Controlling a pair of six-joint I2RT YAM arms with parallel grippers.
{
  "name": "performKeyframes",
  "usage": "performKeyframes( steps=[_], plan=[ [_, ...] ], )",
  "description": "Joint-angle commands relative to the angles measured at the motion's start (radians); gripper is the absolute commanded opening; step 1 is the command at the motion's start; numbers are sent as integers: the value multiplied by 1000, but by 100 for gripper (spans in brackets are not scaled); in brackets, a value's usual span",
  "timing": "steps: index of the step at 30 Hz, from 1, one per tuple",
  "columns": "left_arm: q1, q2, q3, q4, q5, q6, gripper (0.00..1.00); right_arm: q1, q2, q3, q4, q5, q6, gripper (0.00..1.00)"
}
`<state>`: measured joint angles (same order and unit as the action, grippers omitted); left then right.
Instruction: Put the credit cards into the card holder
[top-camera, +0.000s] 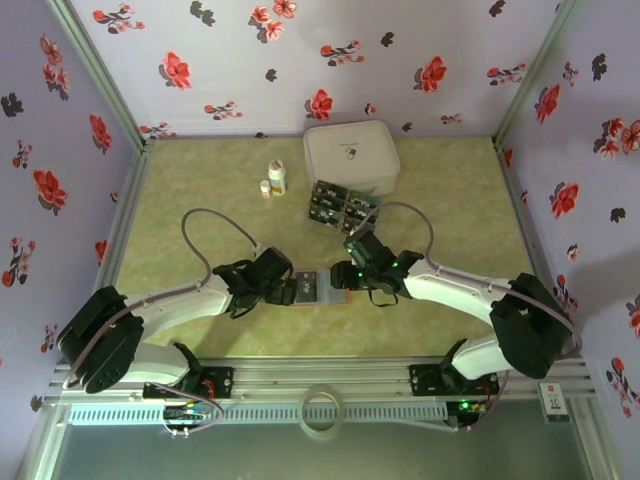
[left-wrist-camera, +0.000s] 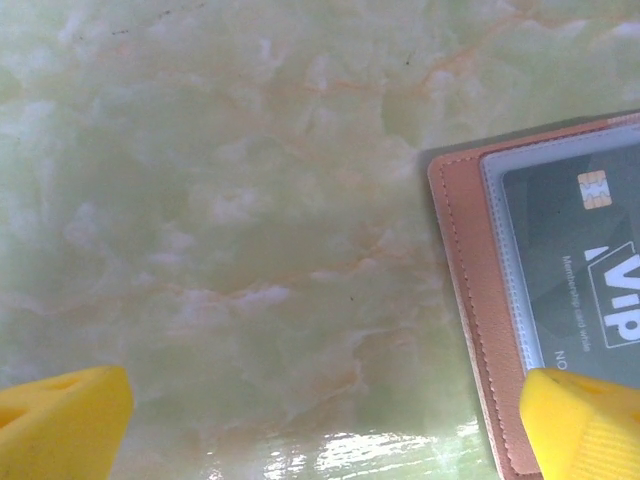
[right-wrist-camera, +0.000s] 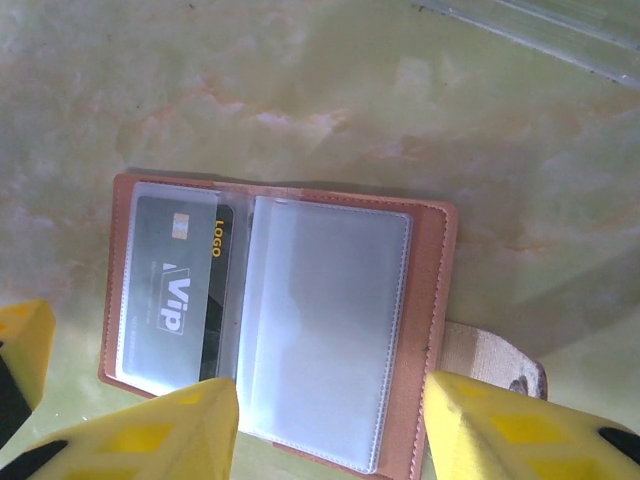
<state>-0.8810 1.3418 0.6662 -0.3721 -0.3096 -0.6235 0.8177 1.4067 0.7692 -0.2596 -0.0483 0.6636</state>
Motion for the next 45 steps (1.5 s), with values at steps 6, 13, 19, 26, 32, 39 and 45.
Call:
performKeyframes(
  steps=[6, 13, 19, 26, 32, 39, 45],
  plan=[
    [-22, 46, -25, 28, -9, -28, 100, -5, 50, 9, 18, -5, 8, 50],
    [-30, 79, -25, 31, -24, -22, 100, -11, 81, 16, 18, 3, 48, 48],
    [-38, 103, -33, 26, -46, -24, 100, -23, 105, 28, 33, -39, 47, 48],
    [-44, 131, -33, 25, -59, -27, 100, -28, 147, 47, 35, -53, 39, 47],
    [-48, 141, -30, 28, -61, -26, 100, -35, 175, 49, 46, -53, 42, 47],
    [-53, 154, -28, 33, -61, -28, 100, -37, 210, 42, 68, -59, 49, 46],
    [-55, 158, -34, 37, -61, -30, 100, -37, 231, 40, 102, -98, 61, 44]
  ],
)
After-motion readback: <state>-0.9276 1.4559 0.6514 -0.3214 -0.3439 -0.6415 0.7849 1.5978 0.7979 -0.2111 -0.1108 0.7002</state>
